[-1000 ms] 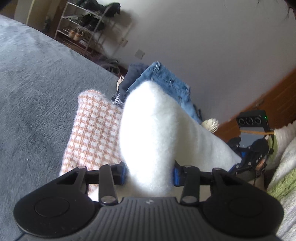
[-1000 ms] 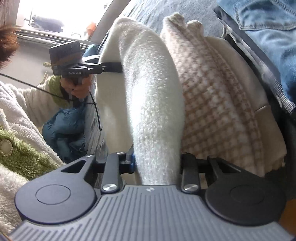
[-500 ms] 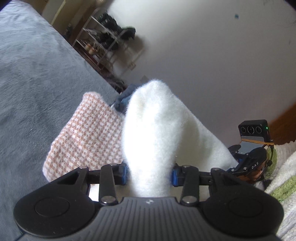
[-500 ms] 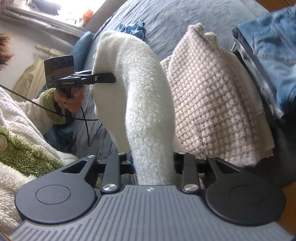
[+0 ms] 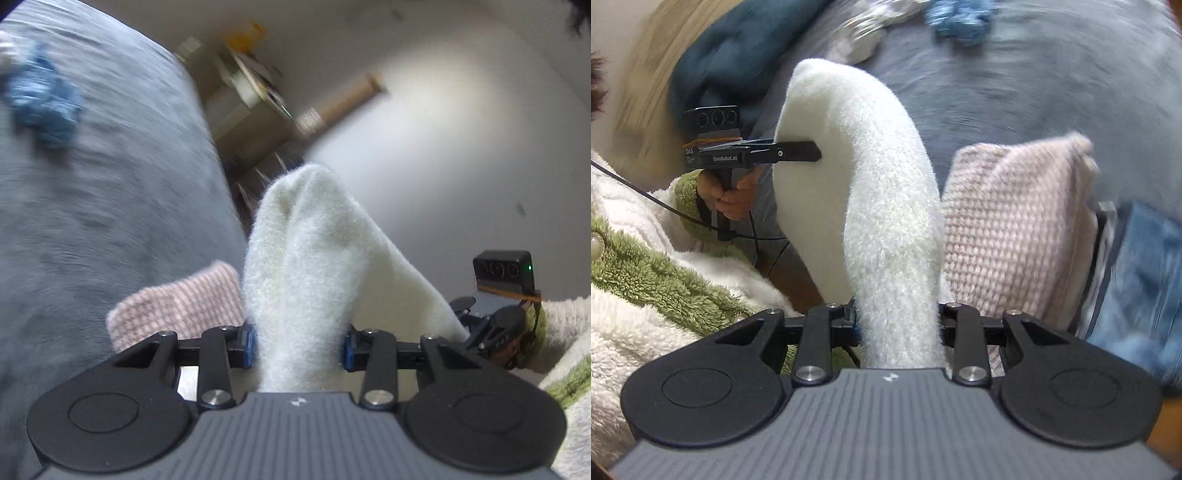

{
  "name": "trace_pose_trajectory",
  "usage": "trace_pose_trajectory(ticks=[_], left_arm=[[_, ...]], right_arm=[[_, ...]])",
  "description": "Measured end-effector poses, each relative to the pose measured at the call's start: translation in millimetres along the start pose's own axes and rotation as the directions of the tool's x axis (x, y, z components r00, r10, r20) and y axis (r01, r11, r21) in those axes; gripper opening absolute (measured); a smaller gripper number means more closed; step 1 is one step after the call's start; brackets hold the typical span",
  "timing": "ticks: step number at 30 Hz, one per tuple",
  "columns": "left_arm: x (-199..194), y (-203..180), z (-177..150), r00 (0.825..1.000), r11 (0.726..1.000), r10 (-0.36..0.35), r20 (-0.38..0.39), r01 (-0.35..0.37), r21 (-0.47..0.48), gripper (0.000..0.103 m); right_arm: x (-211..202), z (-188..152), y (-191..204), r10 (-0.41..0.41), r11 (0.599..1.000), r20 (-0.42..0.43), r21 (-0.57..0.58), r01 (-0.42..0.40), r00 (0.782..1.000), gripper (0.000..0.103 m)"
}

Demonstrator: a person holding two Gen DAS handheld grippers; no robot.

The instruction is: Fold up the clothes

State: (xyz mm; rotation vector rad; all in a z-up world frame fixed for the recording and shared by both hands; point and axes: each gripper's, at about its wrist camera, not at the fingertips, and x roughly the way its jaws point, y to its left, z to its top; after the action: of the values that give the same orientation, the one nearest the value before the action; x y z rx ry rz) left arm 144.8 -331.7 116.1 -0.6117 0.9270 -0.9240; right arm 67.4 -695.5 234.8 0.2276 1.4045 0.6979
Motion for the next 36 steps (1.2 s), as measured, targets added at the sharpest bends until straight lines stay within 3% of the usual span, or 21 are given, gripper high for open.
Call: trace_pose_trajectory(ticks=[3, 6, 9, 14, 19, 24, 28, 33, 36], left_arm=[[-11, -20, -23, 0.986, 0.991, 0.116, 0.118, -0.107, -0.075, 0.041], [-8, -43, -55, 0.949, 0.966, 0.223, 0.225, -0.185, -0.178, 0.041], [-4, -62, -92, 0.906, 0.939, 0.297, 0.3, -0.221, -0.264, 0.041], [4, -80, -151, 0.839, 0.88, 0.376, 0.394, -0.191, -0.435, 0.041], [10, -92, -208, 0.766, 0.829, 0.441, 0.468, -0.147, -0.54, 0.041], [20, -89, -249, 0.684, 0.771, 0.499, 0.532, -0.07, -0.633, 0.041], [26, -87, -268, 0.627, 0.742, 0.535, 0.566, -0.029, -0.67, 0.041], [14, -93, -276, 0.555, 0.726, 0.584, 0.593, -0.029, -0.687, 0.041], [-7, -102, -272, 0.499, 0.73, 0.613, 0.612, -0.061, -0.681, 0.041]], right_arm=[[3, 25, -16, 0.06, 0.99, -0.072, -0.126, -0.068, 0.996, 0.027], [11, 49, -38, 0.122, 0.965, -0.155, -0.214, -0.154, 0.98, 0.027], [11, 63, -45, 0.128, 0.937, -0.266, -0.284, -0.204, 0.955, 0.027], [12, 71, -38, 0.057, 0.87, -0.434, -0.419, -0.258, 0.899, 0.027], [30, 78, -18, -0.048, 0.795, -0.574, -0.518, -0.317, 0.818, 0.027], [61, 92, 13, -0.167, 0.719, -0.655, -0.592, -0.364, 0.737, 0.027], [86, 102, 33, -0.249, 0.662, -0.684, -0.637, -0.395, 0.686, 0.027], [102, 113, 66, -0.326, 0.572, -0.69, -0.688, -0.447, 0.646, 0.027], [115, 123, 88, -0.347, 0.5, -0.675, -0.72, -0.481, 0.651, 0.027]])
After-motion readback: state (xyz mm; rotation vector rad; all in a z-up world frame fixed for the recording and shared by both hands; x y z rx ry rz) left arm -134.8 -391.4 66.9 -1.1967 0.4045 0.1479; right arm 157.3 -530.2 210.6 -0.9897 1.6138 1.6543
